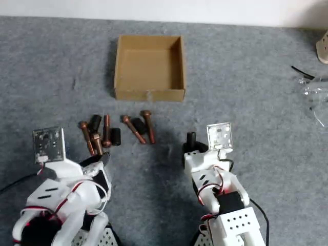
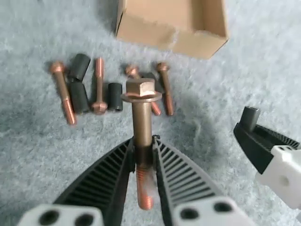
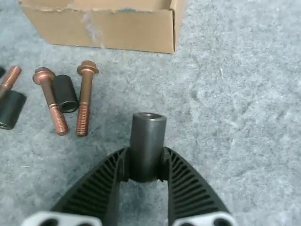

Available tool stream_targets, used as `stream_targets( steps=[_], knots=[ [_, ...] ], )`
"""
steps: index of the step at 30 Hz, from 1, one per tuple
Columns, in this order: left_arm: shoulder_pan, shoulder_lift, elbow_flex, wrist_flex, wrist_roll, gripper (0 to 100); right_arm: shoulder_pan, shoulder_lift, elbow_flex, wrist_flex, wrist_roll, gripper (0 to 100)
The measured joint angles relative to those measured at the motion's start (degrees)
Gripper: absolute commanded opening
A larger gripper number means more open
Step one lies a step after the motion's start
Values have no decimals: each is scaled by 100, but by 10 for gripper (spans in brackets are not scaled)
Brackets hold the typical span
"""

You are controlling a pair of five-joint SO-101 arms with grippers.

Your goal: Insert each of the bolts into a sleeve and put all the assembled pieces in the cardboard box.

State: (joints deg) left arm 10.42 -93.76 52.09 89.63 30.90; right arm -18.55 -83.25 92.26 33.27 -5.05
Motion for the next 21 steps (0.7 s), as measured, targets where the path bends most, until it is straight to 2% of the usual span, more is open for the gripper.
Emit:
stream_targets(
  steps=[16, 21],
  knots=[
    [9, -273, 9, -167, 0, 5, 0, 0, 0, 0, 0, 5],
    [0, -273, 9, -448, 0, 5, 0, 0, 0, 0, 0, 5]
  ],
)
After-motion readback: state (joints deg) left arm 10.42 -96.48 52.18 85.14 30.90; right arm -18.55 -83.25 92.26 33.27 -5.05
